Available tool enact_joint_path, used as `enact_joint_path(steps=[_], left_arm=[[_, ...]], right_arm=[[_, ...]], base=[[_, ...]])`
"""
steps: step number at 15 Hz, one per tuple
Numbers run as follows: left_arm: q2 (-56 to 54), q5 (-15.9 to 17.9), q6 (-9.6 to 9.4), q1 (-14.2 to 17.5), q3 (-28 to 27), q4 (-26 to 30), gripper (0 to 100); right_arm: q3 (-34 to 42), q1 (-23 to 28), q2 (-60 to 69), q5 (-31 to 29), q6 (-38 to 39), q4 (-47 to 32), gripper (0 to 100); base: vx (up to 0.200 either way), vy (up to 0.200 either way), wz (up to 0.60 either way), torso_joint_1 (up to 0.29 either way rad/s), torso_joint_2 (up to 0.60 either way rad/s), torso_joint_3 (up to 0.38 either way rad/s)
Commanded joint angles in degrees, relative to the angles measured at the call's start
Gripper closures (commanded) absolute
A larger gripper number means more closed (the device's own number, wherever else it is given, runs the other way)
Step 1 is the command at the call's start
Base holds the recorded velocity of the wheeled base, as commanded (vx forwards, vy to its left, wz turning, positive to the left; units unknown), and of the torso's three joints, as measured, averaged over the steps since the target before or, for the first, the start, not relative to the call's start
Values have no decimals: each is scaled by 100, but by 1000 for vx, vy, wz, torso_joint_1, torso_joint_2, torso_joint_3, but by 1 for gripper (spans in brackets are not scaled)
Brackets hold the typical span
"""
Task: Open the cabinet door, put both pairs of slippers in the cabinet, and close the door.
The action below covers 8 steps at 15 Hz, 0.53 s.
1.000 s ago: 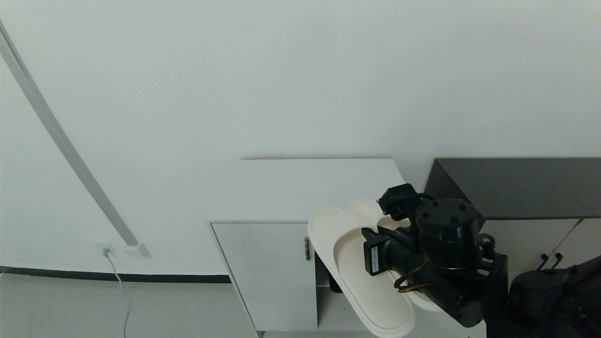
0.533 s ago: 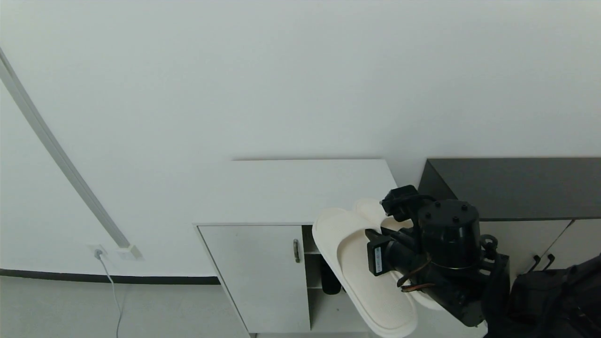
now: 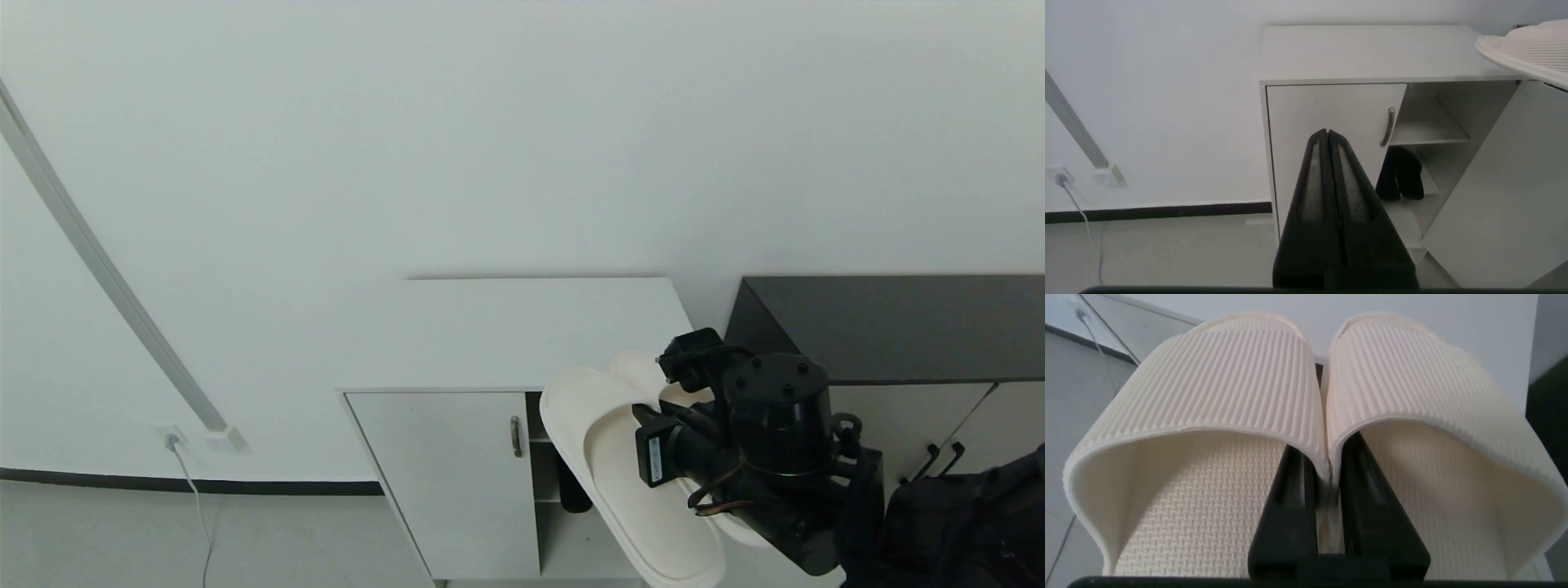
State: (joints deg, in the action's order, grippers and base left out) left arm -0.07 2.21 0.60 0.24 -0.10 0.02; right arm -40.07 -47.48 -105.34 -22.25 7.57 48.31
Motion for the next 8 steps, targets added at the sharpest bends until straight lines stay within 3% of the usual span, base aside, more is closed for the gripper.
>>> enact_joint_path(steps=[1,4,8], left_arm=[[7,-1,2,2,1,-2,100],[7,-10,2,2,1,-2,100],[7,-19,2,2,1,-2,100]], right_arm=[[8,-7,-57,1,-1,3,100],[87,-24,-57,10,-89,170,100],[113,-24,-110,19,-151,267,100]], base=[[0,0,0,0,0,0],[0,0,0,0,0,0],[0,0,0,-135,295,157]])
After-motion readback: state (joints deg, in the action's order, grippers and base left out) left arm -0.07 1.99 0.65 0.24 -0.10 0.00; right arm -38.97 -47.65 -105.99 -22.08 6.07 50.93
